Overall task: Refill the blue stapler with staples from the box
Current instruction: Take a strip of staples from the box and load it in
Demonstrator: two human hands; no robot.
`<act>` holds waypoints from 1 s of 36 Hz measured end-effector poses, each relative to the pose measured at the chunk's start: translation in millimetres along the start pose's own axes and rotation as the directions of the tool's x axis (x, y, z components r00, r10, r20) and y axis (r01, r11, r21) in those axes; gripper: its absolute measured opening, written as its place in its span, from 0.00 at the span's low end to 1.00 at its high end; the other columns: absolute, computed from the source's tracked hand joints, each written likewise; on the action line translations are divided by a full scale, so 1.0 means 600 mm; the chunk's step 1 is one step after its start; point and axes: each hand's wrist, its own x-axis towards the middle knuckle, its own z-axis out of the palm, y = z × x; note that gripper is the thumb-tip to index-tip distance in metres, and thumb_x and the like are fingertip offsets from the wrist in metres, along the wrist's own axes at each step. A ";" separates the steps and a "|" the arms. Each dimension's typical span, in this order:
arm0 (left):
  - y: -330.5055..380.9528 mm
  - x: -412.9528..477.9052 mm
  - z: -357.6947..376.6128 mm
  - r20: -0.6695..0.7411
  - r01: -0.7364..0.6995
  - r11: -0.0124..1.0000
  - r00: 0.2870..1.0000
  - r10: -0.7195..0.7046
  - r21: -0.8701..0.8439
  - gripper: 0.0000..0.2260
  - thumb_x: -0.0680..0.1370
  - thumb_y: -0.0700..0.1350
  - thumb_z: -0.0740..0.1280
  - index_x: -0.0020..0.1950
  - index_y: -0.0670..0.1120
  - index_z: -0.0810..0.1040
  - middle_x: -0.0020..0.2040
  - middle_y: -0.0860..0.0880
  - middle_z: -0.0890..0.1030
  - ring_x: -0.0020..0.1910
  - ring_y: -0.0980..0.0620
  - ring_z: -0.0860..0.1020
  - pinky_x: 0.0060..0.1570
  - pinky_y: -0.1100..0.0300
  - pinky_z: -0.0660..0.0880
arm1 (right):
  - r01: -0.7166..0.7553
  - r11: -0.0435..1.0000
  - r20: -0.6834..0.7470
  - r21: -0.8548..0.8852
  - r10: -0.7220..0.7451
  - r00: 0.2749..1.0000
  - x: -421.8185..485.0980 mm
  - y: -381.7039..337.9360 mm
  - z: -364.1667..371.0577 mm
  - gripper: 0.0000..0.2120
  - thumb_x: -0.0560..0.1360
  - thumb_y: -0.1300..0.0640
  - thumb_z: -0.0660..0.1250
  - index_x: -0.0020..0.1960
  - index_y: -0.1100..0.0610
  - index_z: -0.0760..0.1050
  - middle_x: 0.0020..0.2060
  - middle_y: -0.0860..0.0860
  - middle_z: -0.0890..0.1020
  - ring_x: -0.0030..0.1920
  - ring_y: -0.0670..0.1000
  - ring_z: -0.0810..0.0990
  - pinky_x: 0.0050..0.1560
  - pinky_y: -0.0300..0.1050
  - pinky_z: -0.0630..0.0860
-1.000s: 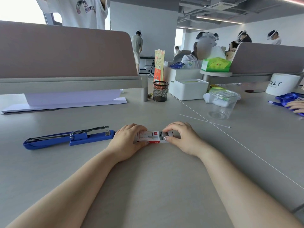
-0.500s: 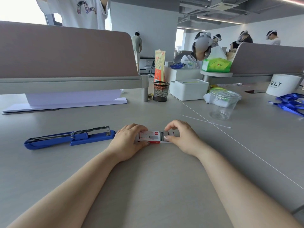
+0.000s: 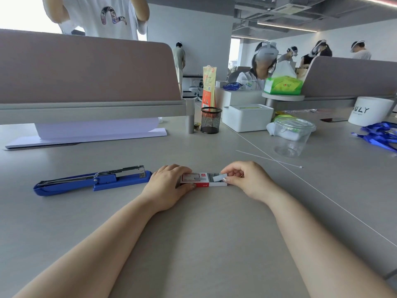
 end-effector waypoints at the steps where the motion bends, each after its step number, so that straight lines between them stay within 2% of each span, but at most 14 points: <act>1: 0.001 0.000 -0.001 0.001 0.001 1.000 1.000 -0.001 0.000 0.19 0.74 0.58 0.64 0.62 0.54 0.72 0.60 0.51 0.77 0.59 0.48 0.72 0.61 0.49 0.68 | 0.005 1.000 -0.002 -0.012 -0.005 1.000 0.000 0.000 0.000 0.05 0.71 0.60 0.69 0.45 0.53 0.81 0.34 0.47 0.80 0.35 0.45 0.75 0.42 0.40 0.71; 4: 0.002 -0.001 -0.002 0.001 0.004 1.000 1.000 -0.004 0.003 0.19 0.74 0.58 0.64 0.63 0.54 0.72 0.60 0.51 0.77 0.60 0.48 0.72 0.61 0.49 0.68 | -0.002 1.000 -0.089 0.020 0.003 0.996 0.001 -0.002 -0.002 0.03 0.73 0.57 0.68 0.45 0.54 0.80 0.38 0.49 0.83 0.39 0.47 0.77 0.44 0.42 0.72; 7: 0.002 -0.002 -0.002 0.004 0.010 1.000 1.000 -0.010 0.013 0.21 0.74 0.58 0.64 0.64 0.53 0.71 0.61 0.50 0.76 0.61 0.47 0.72 0.62 0.49 0.68 | -0.044 0.988 -0.177 0.151 0.070 0.982 0.001 -0.002 -0.004 0.04 0.75 0.57 0.65 0.46 0.56 0.79 0.39 0.50 0.83 0.42 0.50 0.79 0.48 0.46 0.73; 10: 0.002 -0.004 -0.004 -0.035 0.024 0.999 0.999 -0.025 -0.034 0.23 0.72 0.58 0.66 0.64 0.52 0.71 0.61 0.49 0.76 0.61 0.47 0.72 0.62 0.50 0.69 | -0.099 0.960 -0.173 0.263 0.148 0.974 0.000 -0.003 -0.004 0.04 0.76 0.59 0.63 0.44 0.55 0.76 0.35 0.49 0.82 0.39 0.53 0.81 0.49 0.48 0.75; 13: 0.001 -0.005 -0.008 -0.077 0.029 0.991 0.996 -0.040 -0.132 0.19 0.71 0.54 0.70 0.60 0.52 0.76 0.56 0.50 0.78 0.55 0.50 0.75 0.57 0.55 0.72 | -0.140 0.931 -0.139 0.337 0.196 0.971 -0.002 -0.011 -0.003 0.07 0.77 0.59 0.61 0.41 0.52 0.73 0.36 0.51 0.83 0.39 0.56 0.83 0.46 0.49 0.77; 16: 0.001 -0.006 -0.012 -0.075 0.026 0.983 0.996 -0.040 -0.181 0.14 0.70 0.50 0.72 0.55 0.51 0.79 0.52 0.51 0.78 0.48 0.54 0.77 0.53 0.57 0.75 | -0.160 0.929 -0.102 0.335 0.204 0.974 -0.003 -0.017 0.000 0.05 0.77 0.58 0.60 0.43 0.53 0.73 0.38 0.55 0.84 0.40 0.55 0.83 0.41 0.43 0.77; 21: 0.004 -0.002 -0.012 -0.084 0.019 0.984 0.996 -0.035 -0.177 0.12 0.70 0.50 0.72 0.53 0.51 0.81 0.50 0.52 0.79 0.47 0.55 0.77 0.53 0.60 0.74 | -0.153 0.927 -0.071 0.342 0.188 0.979 -0.003 -0.021 0.007 0.06 0.77 0.58 0.60 0.42 0.52 0.72 0.39 0.54 0.84 0.40 0.52 0.83 0.39 0.38 0.77; 26: 0.007 -0.001 -0.009 -0.092 0.027 0.984 0.995 -0.044 -0.174 0.12 0.70 0.50 0.72 0.53 0.51 0.81 0.48 0.55 0.77 0.47 0.55 0.78 0.53 0.59 0.75 | -0.129 0.931 -0.066 0.343 0.160 0.985 0.001 -0.027 0.020 0.06 0.77 0.58 0.61 0.42 0.52 0.73 0.39 0.54 0.84 0.41 0.53 0.84 0.43 0.41 0.79; 31: 0.009 0.001 -0.008 -0.100 0.038 0.986 0.994 -0.055 -0.164 0.13 0.70 0.51 0.72 0.53 0.51 0.81 0.48 0.55 0.77 0.44 0.57 0.75 0.47 0.63 0.70 | -0.115 0.937 -0.079 0.331 0.149 0.986 0.005 -0.030 0.026 0.06 0.77 0.58 0.61 0.41 0.52 0.72 0.38 0.54 0.84 0.42 0.53 0.84 0.43 0.41 0.79; 36: 0.009 0.000 -0.008 -0.091 0.039 0.985 0.994 -0.055 -0.166 0.13 0.70 0.51 0.72 0.53 0.51 0.81 0.48 0.55 0.76 0.44 0.57 0.75 0.48 0.61 0.72 | -0.096 0.943 -0.081 0.318 0.128 0.989 0.005 -0.033 0.031 0.07 0.77 0.58 0.61 0.41 0.51 0.72 0.37 0.53 0.84 0.43 0.54 0.84 0.47 0.47 0.80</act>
